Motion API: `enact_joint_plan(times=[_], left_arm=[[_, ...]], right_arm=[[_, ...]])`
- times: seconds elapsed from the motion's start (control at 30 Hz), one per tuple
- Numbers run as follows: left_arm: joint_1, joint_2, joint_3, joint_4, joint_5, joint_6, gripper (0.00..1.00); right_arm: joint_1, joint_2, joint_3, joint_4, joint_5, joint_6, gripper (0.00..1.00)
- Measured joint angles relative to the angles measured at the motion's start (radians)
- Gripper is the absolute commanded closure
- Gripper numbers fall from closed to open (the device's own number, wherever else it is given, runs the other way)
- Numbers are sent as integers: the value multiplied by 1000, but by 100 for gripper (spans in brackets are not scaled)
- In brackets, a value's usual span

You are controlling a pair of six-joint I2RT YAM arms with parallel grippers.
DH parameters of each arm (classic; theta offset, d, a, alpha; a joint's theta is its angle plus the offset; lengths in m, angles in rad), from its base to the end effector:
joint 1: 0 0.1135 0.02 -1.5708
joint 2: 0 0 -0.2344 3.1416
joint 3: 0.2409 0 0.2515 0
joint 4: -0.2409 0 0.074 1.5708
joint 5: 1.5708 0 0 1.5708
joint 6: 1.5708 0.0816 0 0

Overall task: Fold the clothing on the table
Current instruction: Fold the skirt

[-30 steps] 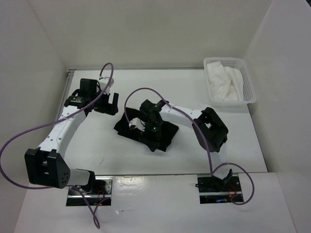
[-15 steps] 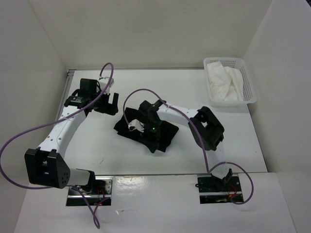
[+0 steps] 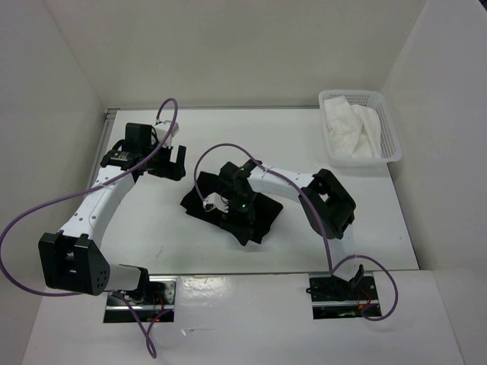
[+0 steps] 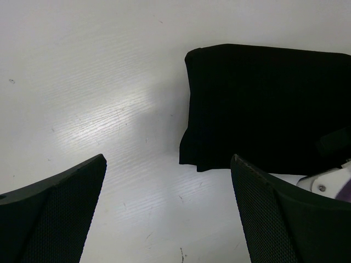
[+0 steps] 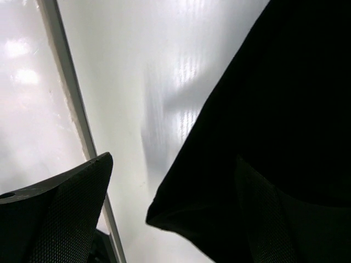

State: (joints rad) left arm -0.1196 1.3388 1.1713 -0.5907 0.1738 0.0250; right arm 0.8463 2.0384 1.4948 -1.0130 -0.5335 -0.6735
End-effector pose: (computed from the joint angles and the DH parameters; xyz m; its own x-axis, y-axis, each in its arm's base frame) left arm 0.3250 -0.0533 0.2539 -0.6764 0.1061 -0.7288 0.2592 0.9606 -0.1007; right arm 0.2127 0.3029 0.1035 -0.1129 -0.9378 -0.3283 -0.9211 -0.0252 0.3886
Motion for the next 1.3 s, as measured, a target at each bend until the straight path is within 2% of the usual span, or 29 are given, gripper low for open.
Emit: enact_joint_plan(times=[0.4, 1.3], left_arm=[[0, 0, 0, 0, 5, 0, 0], [0, 0, 0, -2, 15, 1, 0]], right_arm=[[5, -143, -34, -7, 6, 7, 4], [5, -95, -147, -27, -6, -9, 1]])
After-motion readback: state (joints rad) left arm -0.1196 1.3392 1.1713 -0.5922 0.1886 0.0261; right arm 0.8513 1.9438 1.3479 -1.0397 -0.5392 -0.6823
